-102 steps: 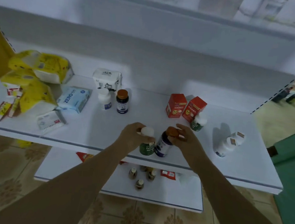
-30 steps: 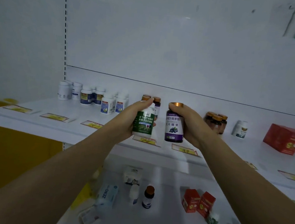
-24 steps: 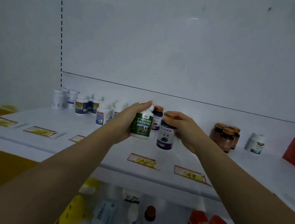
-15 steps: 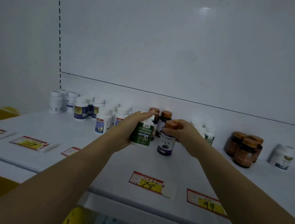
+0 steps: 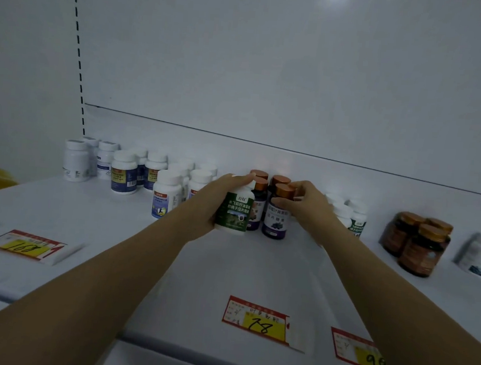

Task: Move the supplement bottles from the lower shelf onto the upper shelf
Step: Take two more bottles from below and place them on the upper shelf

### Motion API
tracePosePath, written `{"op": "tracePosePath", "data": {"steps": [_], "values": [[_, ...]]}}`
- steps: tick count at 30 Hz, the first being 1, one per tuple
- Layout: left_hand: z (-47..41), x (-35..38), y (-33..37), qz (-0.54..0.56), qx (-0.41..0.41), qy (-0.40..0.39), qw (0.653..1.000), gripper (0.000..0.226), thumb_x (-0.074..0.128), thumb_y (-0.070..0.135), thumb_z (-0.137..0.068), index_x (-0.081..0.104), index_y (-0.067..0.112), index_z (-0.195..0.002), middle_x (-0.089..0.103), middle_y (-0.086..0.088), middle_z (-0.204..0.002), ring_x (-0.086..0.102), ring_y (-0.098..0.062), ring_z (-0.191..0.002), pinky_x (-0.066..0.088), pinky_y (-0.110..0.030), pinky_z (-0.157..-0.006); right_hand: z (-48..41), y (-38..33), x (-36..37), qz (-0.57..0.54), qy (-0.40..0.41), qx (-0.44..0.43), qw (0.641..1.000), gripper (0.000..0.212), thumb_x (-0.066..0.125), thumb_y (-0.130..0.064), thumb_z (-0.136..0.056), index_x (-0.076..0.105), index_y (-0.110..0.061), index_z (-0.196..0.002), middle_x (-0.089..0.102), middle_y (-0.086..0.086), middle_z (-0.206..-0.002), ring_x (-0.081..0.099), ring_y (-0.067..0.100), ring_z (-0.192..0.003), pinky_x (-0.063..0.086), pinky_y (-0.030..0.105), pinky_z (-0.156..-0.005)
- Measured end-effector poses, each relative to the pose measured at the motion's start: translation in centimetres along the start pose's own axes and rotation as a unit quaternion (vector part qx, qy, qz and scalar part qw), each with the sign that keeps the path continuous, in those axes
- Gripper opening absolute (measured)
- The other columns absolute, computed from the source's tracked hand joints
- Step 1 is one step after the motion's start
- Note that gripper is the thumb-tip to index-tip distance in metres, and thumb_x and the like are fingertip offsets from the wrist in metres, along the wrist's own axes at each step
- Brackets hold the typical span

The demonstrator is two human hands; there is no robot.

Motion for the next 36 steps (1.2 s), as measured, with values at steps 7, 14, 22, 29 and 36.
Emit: {"op": "tracePosePath", "data": {"steps": [7, 14, 22, 29, 36], "values": [[-0.2, 0.0, -0.4, -0.008, -0.004, -0.02, 1.0, 0.021, 0.058, 0.036, -0.089, 0.055, 0.017, -0.097, 0.067, 0.001, -0.074, 0.067, -0.012, -0.063, 0.056, -0.027, -0.066, -0.1, 0.1, 0.0, 0.004, 0.017, -0.025, 1.0, 0.047, 0.073, -0.019, -0.081, 0.047, -0.012, -0.12, 0.049, -0.014, -0.087, 0.054, 0.016, -0.094, 0.051, 0.034, -0.085], [0.2, 0.5, -0.3, -0.014, 0.001, -0.034, 0.999, 0.018, 0.058, 0.034, -0.089, 0.056, 0.017, -0.096, 0.069, 0.001, -0.069, 0.067, -0.013, -0.062, 0.056, -0.027, -0.065, 0.2, -0.1, 0.2, 0.099, 0.029, -0.06, 0.993, 0.049, 0.067, -0.028, -0.086, 0.045, -0.012, -0.127, 0.055, 0.001, -0.116, 0.056, 0.018, -0.099, 0.045, 0.027, -0.077], [1.2, 1.1, 0.1, -0.038, 0.0, -0.03, 0.999, 0.012, 0.061, 0.029, -0.087, 0.059, 0.017, -0.091, 0.069, 0.002, -0.068, 0.065, -0.013, -0.065, 0.054, -0.028, -0.066, 2.0, -3.0, -1.1, 0.376, 0.0, -0.092, 0.922, 0.052, 0.058, -0.025, -0.091, 0.039, -0.004, -0.135, 0.046, 0.016, -0.135, 0.047, 0.029, -0.122, 0.041, 0.035, -0.097], [2.5, 3.4, 0.5, -0.066, 0.002, -0.057, 0.996, 0.029, 0.065, 0.011, -0.083, 0.055, 0.013, -0.11, 0.066, -0.006, -0.092, 0.064, -0.02, -0.081, 0.054, -0.034, -0.075, 5.5, -3.9, -3.9, 0.495, -0.081, -0.061, 0.863, 0.044, 0.052, -0.028, -0.093, 0.05, -0.01, -0.134, 0.054, 0.013, -0.131, 0.051, 0.027, -0.119, 0.042, 0.032, -0.096], [2.5, 7.4, -0.4, -0.098, -0.001, -0.089, 0.991, 0.046, 0.07, 0.002, -0.075, 0.051, 0.008, -0.117, 0.06, -0.017, -0.113, 0.06, -0.032, -0.106, 0.05, -0.046, -0.095, 9.7, -2.3, -7.8, 0.55, -0.1, -0.013, 0.829, 0.04, 0.049, -0.028, -0.094, 0.054, -0.007, -0.128, 0.06, 0.014, -0.123, 0.056, 0.028, -0.11, 0.047, 0.032, -0.091]]}}
Point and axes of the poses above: each hand's wrist, its own z-axis away from the middle knuckle, its own x-axis out of the palm, y = z × x, the point moved 3 cm from there along -z, towards the middle knuckle
